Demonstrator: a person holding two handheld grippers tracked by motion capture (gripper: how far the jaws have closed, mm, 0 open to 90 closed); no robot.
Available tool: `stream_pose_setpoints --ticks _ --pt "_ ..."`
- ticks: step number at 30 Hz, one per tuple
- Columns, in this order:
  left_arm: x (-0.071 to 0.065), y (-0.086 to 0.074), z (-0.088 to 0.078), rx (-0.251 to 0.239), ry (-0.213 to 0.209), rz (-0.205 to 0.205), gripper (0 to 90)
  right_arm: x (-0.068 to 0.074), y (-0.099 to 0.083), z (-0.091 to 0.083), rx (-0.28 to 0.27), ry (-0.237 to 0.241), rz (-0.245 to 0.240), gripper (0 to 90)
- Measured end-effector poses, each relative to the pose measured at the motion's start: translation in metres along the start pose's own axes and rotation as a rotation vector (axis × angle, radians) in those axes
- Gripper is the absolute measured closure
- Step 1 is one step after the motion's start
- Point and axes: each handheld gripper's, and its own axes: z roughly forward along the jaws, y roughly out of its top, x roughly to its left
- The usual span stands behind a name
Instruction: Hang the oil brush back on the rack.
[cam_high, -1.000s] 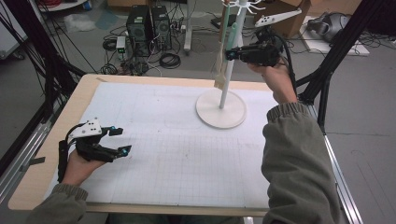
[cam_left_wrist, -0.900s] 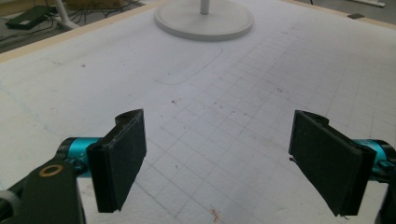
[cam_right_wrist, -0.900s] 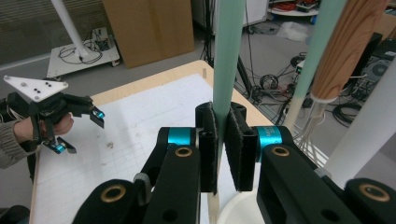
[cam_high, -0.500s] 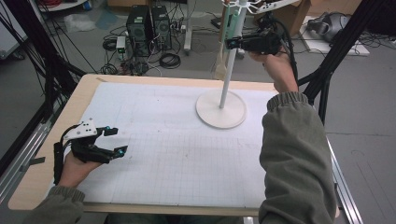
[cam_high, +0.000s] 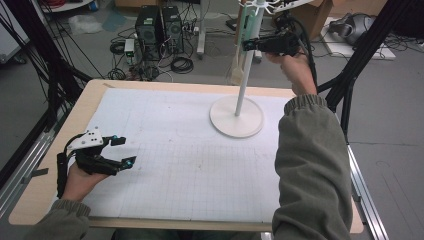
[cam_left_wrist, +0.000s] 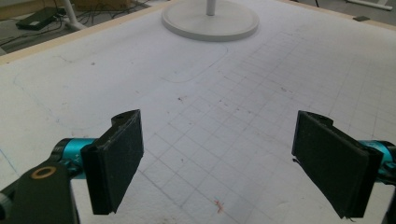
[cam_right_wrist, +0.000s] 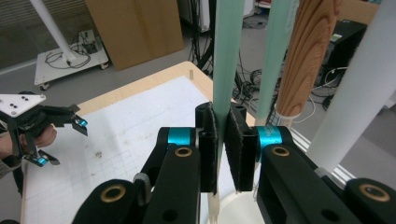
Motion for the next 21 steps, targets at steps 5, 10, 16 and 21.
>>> stream_pose_setpoints --ticks 5,10,16,21 --pt "0.0001 -0.0004 -0.0005 0.001 -0.001 0.000 17.0 -0.0012 -0.0028 -0.0013 -0.009 0.001 0.001 83.7" --pt "-0.0001 -0.0004 0.0001 0.000 -0.001 -0.001 17.1 -0.0016 -0.0066 -0.0044 -0.015 0.007 0.002 83.7" --pt "-0.0003 0.0001 0.0014 0.002 -0.004 0.003 17.1 -0.0059 -0.0074 -0.0040 -0.008 -0.004 0.018 83.7" --pt "0.0000 0.0000 0.0012 0.004 -0.005 0.004 17.0 -0.0088 -0.0082 -0.0039 -0.011 -0.014 0.029 83.7"
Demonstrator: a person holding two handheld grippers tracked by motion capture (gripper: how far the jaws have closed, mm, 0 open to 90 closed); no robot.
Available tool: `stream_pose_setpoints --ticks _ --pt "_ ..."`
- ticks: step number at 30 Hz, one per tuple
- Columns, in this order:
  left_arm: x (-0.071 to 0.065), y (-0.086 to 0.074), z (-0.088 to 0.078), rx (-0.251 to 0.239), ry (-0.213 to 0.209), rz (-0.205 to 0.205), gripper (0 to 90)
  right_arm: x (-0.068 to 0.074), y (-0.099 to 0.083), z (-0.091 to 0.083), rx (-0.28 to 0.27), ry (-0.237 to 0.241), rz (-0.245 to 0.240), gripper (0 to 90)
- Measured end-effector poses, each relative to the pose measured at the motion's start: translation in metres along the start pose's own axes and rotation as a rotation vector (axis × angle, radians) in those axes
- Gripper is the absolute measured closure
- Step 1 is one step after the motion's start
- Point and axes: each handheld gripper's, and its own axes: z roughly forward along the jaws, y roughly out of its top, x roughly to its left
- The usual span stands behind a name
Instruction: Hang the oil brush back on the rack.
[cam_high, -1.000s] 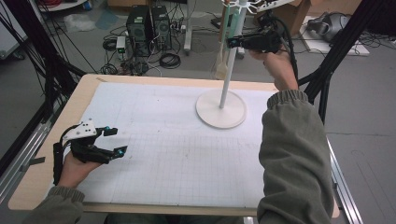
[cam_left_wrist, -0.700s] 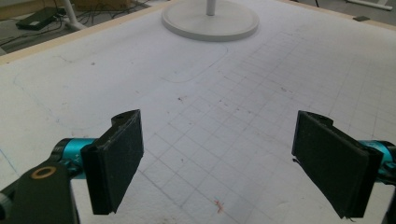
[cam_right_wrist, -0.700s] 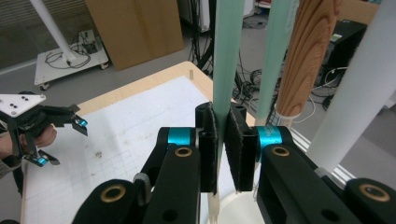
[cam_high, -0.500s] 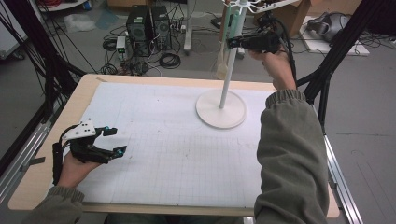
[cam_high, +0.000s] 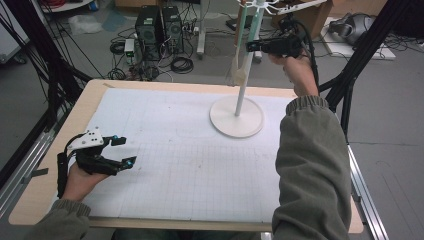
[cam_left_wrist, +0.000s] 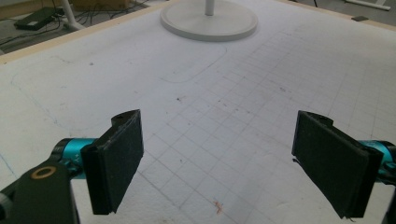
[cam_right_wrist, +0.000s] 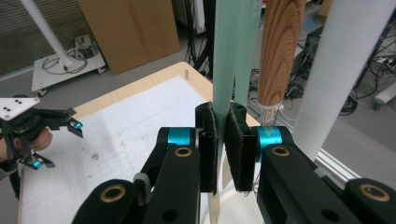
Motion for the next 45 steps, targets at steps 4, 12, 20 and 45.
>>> stream_pose_setpoints --ticks 4,12,20,45 --pt "0.000 0.000 0.000 -0.003 0.000 -0.005 17.1 0.000 -0.001 0.001 0.000 -0.010 0.001 83.3" --pt "0.000 0.000 0.000 -0.004 0.001 -0.004 17.0 0.002 -0.002 0.001 -0.018 -0.030 0.001 79.6" --pt "0.000 0.000 0.001 -0.002 -0.002 -0.005 16.9 0.001 -0.013 -0.010 -0.046 -0.067 0.018 69.3" --pt "0.000 0.001 0.008 0.013 -0.006 -0.010 13.9 0.030 -0.074 -0.032 -0.105 -0.117 0.066 31.9"
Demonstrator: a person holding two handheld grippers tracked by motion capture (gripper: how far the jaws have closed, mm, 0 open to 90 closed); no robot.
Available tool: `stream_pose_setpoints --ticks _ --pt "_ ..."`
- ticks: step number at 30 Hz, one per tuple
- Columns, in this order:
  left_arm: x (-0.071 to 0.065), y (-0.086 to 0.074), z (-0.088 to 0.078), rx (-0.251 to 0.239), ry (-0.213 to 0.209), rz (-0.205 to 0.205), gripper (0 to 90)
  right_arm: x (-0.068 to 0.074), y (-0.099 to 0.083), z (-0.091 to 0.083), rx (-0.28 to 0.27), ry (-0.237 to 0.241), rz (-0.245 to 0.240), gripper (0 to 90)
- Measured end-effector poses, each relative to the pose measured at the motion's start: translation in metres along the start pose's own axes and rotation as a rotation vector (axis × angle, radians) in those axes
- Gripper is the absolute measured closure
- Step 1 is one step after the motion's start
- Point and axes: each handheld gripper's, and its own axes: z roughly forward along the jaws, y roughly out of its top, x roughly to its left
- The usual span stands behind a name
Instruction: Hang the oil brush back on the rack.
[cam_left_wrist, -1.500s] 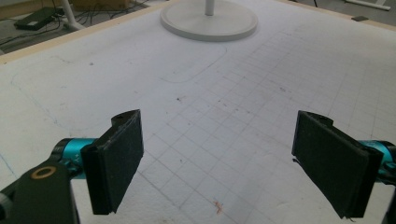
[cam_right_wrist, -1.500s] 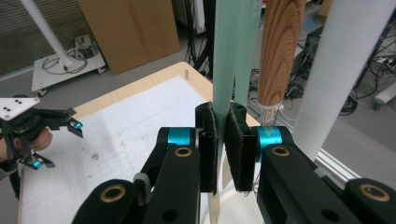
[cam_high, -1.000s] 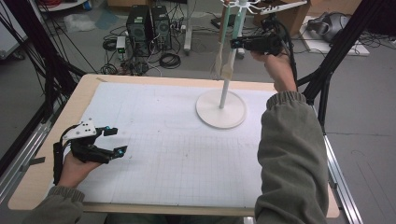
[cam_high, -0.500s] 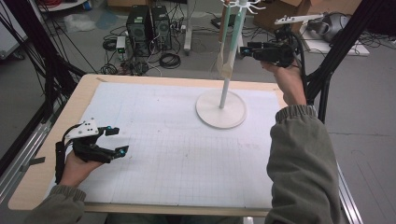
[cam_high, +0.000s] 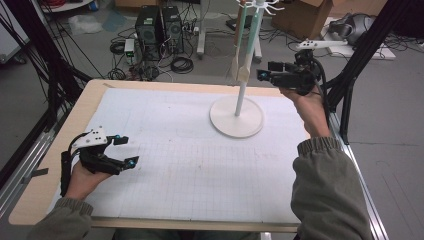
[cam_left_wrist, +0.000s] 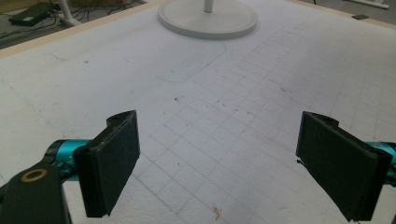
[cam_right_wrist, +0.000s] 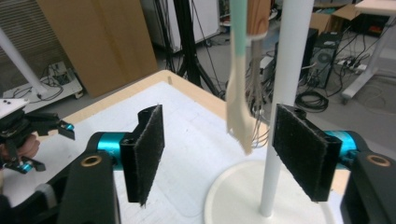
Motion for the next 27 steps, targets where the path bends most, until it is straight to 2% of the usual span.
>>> stream_pose_setpoints --ticks 16,27 --pt "0.000 0.000 0.003 0.009 -0.004 -0.007 12.2 0.019 -0.040 0.003 0.039 0.007 -0.003 24.5" --pt "0.000 0.000 0.003 0.010 -0.006 -0.003 11.8 0.028 -0.063 0.005 0.069 -0.013 0.000 21.3"
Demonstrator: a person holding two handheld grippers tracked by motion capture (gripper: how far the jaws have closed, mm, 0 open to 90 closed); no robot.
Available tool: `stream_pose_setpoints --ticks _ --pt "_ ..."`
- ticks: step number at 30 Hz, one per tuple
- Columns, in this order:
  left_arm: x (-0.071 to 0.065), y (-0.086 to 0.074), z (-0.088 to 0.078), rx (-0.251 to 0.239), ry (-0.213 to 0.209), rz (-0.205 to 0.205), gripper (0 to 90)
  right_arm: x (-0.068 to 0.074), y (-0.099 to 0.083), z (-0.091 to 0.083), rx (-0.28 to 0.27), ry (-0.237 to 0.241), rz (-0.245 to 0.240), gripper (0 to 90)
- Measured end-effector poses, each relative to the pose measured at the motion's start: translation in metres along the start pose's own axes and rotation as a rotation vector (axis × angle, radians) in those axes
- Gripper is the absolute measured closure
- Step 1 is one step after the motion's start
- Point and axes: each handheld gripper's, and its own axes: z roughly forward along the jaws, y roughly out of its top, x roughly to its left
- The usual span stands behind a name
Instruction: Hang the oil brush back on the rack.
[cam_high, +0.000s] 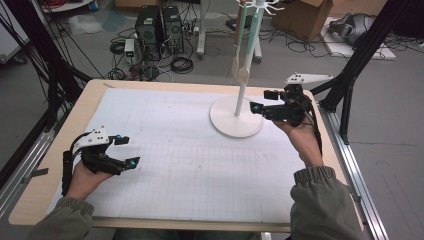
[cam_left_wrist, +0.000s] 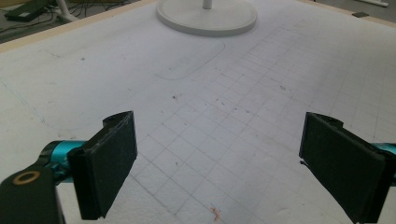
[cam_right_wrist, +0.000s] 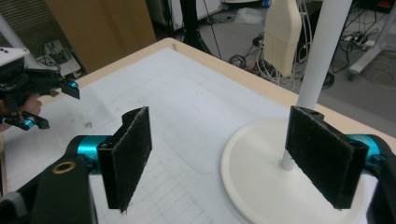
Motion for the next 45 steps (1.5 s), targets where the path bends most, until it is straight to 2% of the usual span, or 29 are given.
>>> stream_pose_setpoints --ticks 4,26,38,45 --pt "0.000 0.000 0.000 0.002 -0.001 -0.002 11.7 0.004 -0.008 0.000 0.009 -0.020 -0.016 21.2" --pt "0.000 -0.001 0.000 0.010 -0.002 -0.008 10.6 0.018 -0.054 0.004 0.032 -0.051 -0.031 18.9" --pt "0.000 -0.001 0.000 0.009 -0.003 -0.012 10.5 0.029 -0.074 0.008 0.053 -0.047 -0.051 16.7" --pt "0.001 -0.001 0.000 0.011 -0.004 -0.010 10.2 0.035 -0.091 0.012 0.070 -0.038 -0.046 14.3"
